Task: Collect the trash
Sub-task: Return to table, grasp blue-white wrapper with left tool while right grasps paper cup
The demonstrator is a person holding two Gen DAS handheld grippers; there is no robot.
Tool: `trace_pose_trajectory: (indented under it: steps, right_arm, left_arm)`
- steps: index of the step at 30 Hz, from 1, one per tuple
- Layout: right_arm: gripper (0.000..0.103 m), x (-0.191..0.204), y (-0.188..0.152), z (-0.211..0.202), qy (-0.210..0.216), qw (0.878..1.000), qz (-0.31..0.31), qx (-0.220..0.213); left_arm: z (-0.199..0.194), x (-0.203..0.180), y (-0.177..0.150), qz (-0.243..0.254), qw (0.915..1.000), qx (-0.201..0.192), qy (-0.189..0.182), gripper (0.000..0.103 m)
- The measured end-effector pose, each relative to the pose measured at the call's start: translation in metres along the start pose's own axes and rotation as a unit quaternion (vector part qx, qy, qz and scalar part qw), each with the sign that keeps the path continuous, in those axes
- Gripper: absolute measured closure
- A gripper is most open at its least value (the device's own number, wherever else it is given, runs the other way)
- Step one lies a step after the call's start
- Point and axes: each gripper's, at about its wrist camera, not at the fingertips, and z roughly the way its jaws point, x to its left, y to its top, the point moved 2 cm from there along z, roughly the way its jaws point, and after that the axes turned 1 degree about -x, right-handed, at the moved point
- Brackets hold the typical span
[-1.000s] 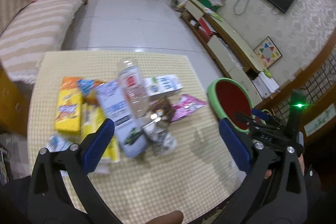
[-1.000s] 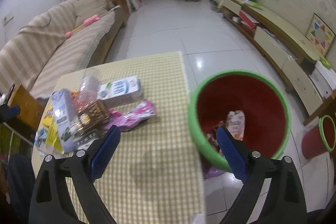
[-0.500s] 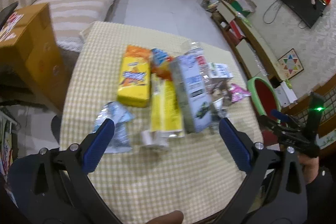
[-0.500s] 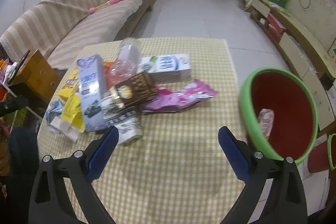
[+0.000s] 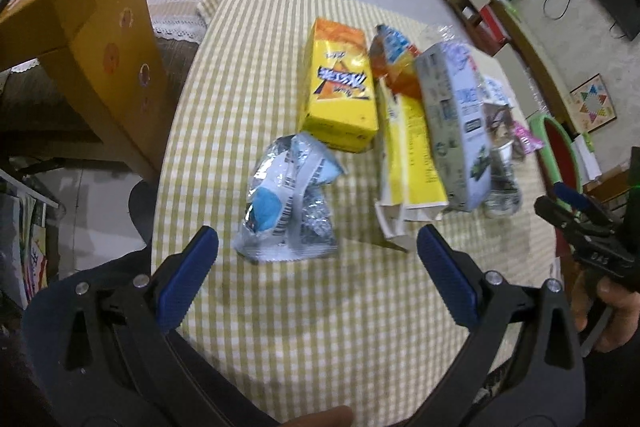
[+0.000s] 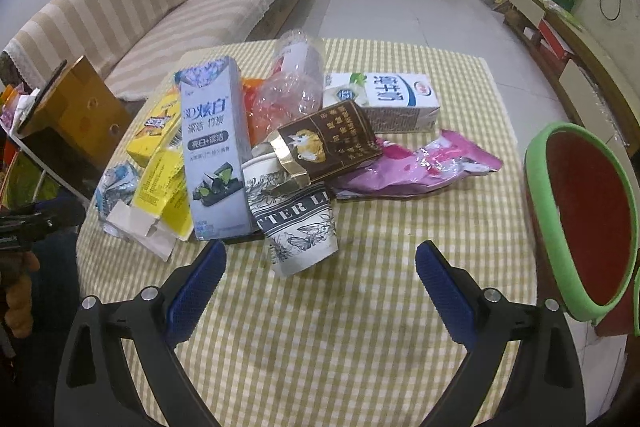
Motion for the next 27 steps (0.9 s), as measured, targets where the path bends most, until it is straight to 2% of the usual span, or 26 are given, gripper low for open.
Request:
trace_pose_trajectory:
  steps: [7, 11, 15, 17, 19, 21, 23, 24, 25, 26, 27]
  right_arm:
    - [0.013, 0.003, 0.003, 0.022, 0.004, 1.0, 0.003, 0.02]
    - [0.02, 0.006, 0.004, 0.035, 0.008, 0.999, 0.001, 0.034]
    - [0.027, 0.008, 0.006, 0.044, 0.011, 0.999, -0.004, 0.039]
    - [0.034, 0.009, 0.007, 0.047, 0.012, 0.999, -0.007, 0.04]
    - [0.034, 0.01, 0.006, 0.048, 0.013, 0.999, -0.008, 0.038]
    - [0.034, 0.01, 0.006, 0.049, 0.015, 0.999, -0.009, 0.037]
    - [0.037, 0.011, 0.006, 0.05, 0.016, 0.999, -0.009, 0.035]
    - [0.039, 0.011, 0.006, 0.049, 0.017, 0.999, -0.01, 0.034]
    - [0.045, 0.011, 0.006, 0.047, 0.018, 0.999, -0.012, 0.033]
    - [0.055, 0.012, 0.006, 0.046, 0.016, 0.999, -0.015, 0.031]
    - [0.06, 0.013, 0.006, 0.045, 0.01, 0.999, -0.021, 0.031]
  left_arm:
    - [0.023, 0.008, 0.008, 0.003, 0.9995, 0.018, 0.026, 0.006]
    - [0.031, 0.02, 0.012, -0.017, 0.999, 0.025, 0.032, 0.006]
    - [0.033, 0.021, 0.013, -0.017, 0.9989, 0.02, 0.038, 0.006]
    - [0.034, 0.026, 0.014, -0.025, 0.9988, 0.017, 0.04, 0.006]
    - [0.036, 0.027, 0.016, -0.03, 0.9985, 0.018, 0.041, 0.007]
    - [0.04, 0.029, 0.015, -0.034, 0.9983, 0.028, 0.038, 0.013]
    - [0.047, 0.028, 0.014, -0.031, 0.9983, 0.041, 0.029, 0.023]
    - [0.048, 0.028, 0.015, -0.027, 0.9983, 0.042, 0.031, 0.023]
    - [0.048, 0.026, 0.016, -0.021, 0.9984, 0.039, 0.036, 0.029]
    - [0.048, 0.025, 0.016, -0.017, 0.9983, 0.038, 0.04, 0.038]
    - [0.047, 0.023, 0.016, -0.014, 0.9984, 0.038, 0.039, 0.042]
